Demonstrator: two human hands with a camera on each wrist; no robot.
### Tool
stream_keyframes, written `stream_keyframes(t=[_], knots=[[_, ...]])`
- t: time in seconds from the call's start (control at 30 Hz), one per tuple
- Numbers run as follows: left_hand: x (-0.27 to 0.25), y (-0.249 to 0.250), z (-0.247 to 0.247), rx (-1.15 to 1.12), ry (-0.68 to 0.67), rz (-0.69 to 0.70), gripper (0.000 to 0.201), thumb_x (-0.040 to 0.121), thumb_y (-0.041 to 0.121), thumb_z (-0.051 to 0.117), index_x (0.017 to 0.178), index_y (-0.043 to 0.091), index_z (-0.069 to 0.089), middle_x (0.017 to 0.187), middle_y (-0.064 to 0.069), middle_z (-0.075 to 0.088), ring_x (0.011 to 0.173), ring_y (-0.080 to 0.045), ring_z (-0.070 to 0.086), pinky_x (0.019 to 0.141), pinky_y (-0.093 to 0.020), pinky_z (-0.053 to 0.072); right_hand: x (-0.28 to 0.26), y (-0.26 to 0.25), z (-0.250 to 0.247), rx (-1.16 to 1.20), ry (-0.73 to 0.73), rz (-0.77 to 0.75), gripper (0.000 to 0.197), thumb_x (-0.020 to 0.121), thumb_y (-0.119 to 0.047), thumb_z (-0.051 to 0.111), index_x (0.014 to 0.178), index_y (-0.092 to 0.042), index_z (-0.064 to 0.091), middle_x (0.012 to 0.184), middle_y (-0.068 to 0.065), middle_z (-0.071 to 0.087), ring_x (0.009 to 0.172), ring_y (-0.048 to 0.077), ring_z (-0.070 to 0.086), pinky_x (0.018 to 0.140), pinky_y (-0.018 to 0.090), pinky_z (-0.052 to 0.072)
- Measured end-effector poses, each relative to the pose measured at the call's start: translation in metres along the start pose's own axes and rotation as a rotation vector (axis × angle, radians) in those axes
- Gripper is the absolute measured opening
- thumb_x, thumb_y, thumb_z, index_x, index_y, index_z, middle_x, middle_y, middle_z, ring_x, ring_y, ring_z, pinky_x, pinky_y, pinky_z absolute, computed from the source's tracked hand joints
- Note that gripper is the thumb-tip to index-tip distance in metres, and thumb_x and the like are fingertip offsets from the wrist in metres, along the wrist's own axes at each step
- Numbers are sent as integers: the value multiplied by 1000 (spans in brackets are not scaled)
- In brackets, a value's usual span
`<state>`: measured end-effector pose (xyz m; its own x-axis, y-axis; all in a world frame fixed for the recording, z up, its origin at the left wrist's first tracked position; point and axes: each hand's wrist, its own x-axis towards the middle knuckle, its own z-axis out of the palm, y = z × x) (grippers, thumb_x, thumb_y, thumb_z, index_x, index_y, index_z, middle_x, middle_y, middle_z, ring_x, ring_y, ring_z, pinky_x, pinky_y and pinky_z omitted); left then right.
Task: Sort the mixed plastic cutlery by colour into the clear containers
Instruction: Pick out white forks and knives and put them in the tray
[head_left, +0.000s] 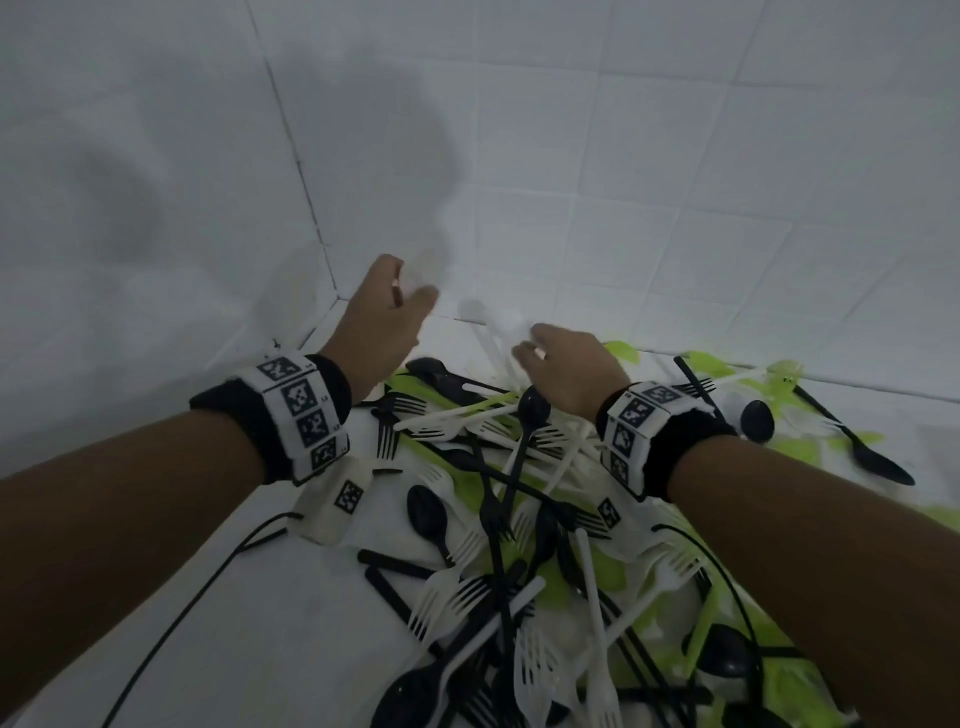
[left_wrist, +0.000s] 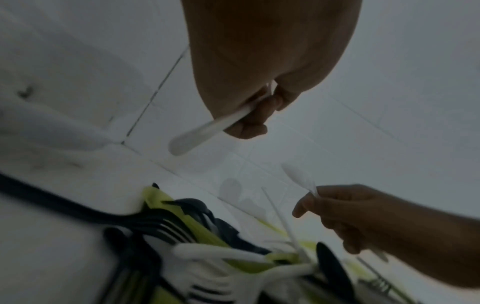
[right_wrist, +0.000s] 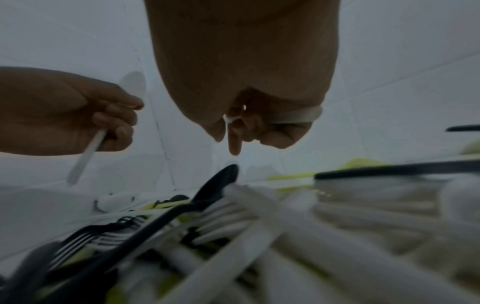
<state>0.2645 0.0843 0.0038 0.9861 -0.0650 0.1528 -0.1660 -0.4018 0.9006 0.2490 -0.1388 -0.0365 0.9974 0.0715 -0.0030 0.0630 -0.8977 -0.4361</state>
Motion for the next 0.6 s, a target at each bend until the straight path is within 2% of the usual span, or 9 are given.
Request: stream_keyframes(t=[0.07,0.13,0.17,0.27,0.33,0.4,0.47,0.5,0.6], knots=[[-9,-9,-1,305,-167,64,29,99,37,63,111,12,55,92,2,58,80,-18,56,73,-32,48,-3,-4,11,-68,-95,-25,21,104,-40,47,97,-21,51,100,-4,55,95,20,54,76,33,40],[-21,-20,0,568,-354,69,45,96,42,67,129,13,57,121,3,62,112,-24,60,91,-33,46,-4,0,18,-104,-131,-6,16,101,-35,50,99,-20,55,107,-2,60,103,24,58,79,33,42],[-25,-28,2,647,-422,80,47,95,43,67,131,14,58,127,2,62,120,-26,59,95,-33,45,-4,4,18,-102,-125,11,14,100,-33,52,99,-20,57,111,1,62,105,26,59,79,33,43],[-35,-49,6,753,-485,100,32,94,47,66,105,17,65,103,1,63,101,-23,61,81,-34,46,-2,19,11,-106,-112,82,17,97,-30,58,108,-18,61,118,5,62,108,28,58,81,32,43],[-38,-55,6,736,-490,74,33,94,47,65,104,16,66,100,1,65,97,-21,62,82,-36,48,-3,28,5,-101,-110,138,18,93,-28,61,108,-17,61,116,6,62,103,28,57,81,33,46],[-39,-52,3,674,-488,90,32,94,44,68,106,15,69,101,0,67,96,-20,62,81,-30,50,-6,34,3,-92,-85,162,18,91,-26,62,106,-17,60,111,7,62,96,28,57,78,35,48],[-39,-48,0,618,-445,122,26,94,40,69,103,16,68,94,4,65,89,-16,60,71,-19,43,-10,37,3,-76,-45,164,19,91,-25,62,107,-16,57,103,6,61,89,28,58,71,34,47],[-38,-46,-3,616,-421,129,22,94,40,68,100,19,65,90,7,62,85,-13,57,66,-18,39,-12,38,2,-64,-22,168,19,91,-25,61,107,-16,56,100,6,59,84,28,58,65,32,44],[-34,-44,-11,634,-343,104,35,93,46,67,76,19,54,72,7,55,68,-14,52,58,-27,33,-15,45,1,-40,23,178,18,93,-25,61,108,-17,54,98,4,57,80,26,55,61,31,38]])
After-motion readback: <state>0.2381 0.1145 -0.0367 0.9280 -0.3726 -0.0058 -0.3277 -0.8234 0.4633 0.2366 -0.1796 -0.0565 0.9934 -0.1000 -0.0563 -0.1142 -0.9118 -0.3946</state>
